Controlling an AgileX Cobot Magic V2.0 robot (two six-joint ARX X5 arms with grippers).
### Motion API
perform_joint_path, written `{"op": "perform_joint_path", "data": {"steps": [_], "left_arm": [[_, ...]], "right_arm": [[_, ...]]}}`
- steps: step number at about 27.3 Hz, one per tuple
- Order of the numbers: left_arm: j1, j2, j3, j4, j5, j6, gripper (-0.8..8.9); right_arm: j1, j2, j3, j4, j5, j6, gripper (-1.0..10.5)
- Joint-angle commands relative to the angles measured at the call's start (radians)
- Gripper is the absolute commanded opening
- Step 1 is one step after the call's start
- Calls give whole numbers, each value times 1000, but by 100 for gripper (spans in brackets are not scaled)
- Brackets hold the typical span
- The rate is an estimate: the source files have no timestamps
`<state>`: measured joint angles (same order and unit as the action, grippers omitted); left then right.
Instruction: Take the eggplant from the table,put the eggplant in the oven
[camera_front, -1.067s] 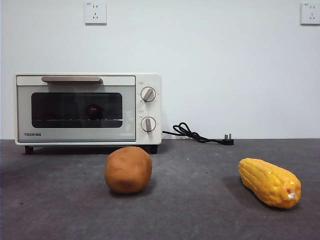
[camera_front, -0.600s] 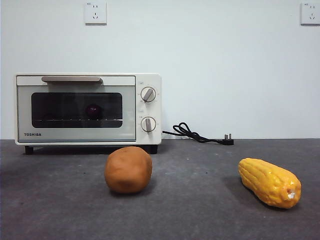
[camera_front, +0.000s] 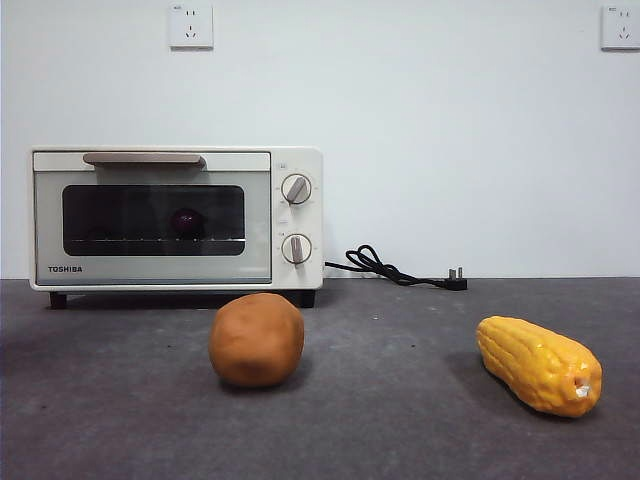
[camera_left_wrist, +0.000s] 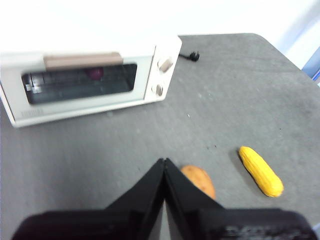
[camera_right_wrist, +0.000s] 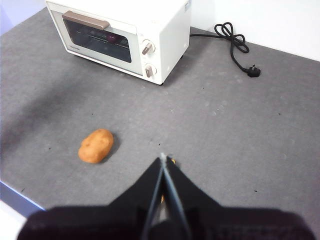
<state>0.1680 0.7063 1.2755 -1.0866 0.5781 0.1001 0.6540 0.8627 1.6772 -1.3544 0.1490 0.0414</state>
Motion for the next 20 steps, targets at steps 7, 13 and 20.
{"op": "perform_joint_path", "data": {"steps": [7,13,20], "left_arm": [[-4,-174,-41,296,33,324,-4],[-4,-351,-286,617,24,348,-3],[-5,-500,-653,852,-7,224,-3]], "right_arm": [[0,-1,-6,-26,0,10,-11],[0,-1,-6,-27,0,10,-11],[0,4,-6,-26,0,9,-11]]}}
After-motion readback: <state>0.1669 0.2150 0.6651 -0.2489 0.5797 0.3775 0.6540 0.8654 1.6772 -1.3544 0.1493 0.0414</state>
